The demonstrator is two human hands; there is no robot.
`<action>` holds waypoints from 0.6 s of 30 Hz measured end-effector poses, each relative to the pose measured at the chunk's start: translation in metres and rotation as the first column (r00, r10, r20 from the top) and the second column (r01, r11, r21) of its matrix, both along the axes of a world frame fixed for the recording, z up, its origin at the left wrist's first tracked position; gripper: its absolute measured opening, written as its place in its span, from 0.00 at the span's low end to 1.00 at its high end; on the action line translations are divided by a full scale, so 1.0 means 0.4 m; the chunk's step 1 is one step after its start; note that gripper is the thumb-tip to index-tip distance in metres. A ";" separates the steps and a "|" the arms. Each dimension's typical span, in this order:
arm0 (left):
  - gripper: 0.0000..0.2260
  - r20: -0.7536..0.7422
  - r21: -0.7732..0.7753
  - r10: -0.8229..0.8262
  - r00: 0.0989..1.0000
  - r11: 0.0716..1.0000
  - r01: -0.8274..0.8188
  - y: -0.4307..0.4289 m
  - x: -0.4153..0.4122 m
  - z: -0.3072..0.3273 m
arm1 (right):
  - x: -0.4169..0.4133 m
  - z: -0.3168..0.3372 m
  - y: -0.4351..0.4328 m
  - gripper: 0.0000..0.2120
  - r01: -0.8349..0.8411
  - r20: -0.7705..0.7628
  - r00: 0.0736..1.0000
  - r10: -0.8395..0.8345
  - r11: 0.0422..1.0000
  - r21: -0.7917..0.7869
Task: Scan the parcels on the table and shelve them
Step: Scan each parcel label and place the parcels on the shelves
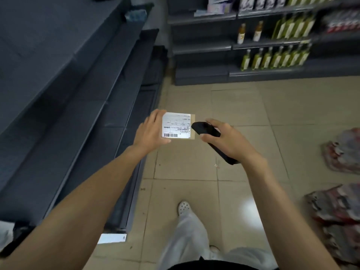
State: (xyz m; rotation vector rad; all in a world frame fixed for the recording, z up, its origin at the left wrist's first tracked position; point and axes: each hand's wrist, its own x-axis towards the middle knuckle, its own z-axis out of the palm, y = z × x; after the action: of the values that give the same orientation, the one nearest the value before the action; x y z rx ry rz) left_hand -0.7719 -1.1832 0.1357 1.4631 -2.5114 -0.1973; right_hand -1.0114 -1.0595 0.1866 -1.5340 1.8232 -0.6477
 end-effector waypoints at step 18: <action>0.45 0.073 0.061 -0.160 0.984 0.986 0.156 -1.037 -0.161 0.016 | -0.113 0.002 -0.935 0.26 0.178 0.062 0.982 -0.181 0.983 0.047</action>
State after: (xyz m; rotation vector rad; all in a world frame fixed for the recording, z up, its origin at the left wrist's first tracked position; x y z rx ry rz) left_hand -0.8365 -1.5982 0.1421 1.3145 -2.7071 -0.2426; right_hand -1.0565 -1.4334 0.1874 -1.3158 1.9269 -0.7313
